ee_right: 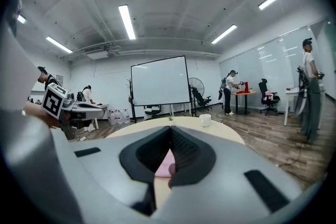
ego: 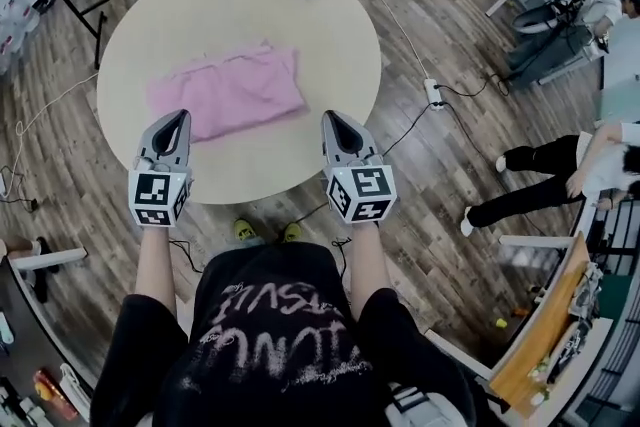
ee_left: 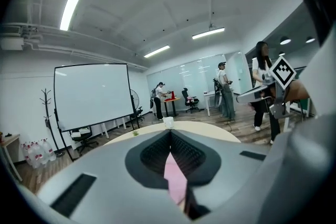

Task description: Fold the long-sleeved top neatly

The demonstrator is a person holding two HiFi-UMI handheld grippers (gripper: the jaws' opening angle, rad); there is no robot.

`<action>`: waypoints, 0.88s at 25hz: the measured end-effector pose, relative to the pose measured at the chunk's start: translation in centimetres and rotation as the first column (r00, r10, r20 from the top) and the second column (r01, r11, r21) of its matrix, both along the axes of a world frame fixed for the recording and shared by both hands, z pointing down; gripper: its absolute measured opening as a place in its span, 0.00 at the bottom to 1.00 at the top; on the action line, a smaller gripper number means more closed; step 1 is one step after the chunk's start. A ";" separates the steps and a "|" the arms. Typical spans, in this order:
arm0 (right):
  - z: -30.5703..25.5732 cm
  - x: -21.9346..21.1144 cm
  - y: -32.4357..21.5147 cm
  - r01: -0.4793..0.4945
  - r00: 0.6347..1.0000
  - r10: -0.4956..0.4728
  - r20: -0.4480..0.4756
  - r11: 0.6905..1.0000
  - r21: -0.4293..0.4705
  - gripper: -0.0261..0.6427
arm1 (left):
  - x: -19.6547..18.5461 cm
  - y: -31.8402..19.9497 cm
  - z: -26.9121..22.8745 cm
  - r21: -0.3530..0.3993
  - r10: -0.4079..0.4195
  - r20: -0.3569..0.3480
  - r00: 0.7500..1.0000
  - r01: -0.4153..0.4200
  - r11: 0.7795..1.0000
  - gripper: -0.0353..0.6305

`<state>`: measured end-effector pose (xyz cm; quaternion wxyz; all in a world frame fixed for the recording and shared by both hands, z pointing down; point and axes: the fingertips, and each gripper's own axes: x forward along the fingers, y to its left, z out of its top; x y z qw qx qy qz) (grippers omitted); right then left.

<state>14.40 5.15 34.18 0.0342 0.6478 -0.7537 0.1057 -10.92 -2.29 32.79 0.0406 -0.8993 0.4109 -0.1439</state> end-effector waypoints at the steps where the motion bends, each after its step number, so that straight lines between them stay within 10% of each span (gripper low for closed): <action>1: 0.2 -0.3 -0.1 -0.012 1.000 0.012 0.003 1.000 -0.008 0.05 | 0.0 -0.5 0.1 0.005 0.029 0.019 0.999 -0.029 1.000 0.07; 9: 2.6 -1.8 0.0 -0.093 0.995 0.095 0.020 0.993 -0.079 0.05 | 1.6 -3.3 1.9 -0.013 0.262 0.177 0.949 -0.264 0.964 0.07; 22: 9.4 0.3 -4.9 -0.095 0.975 0.142 0.169 0.961 -0.258 0.05 | 8.8 -9.1 6.5 -0.091 0.478 0.461 0.748 -0.496 0.864 0.07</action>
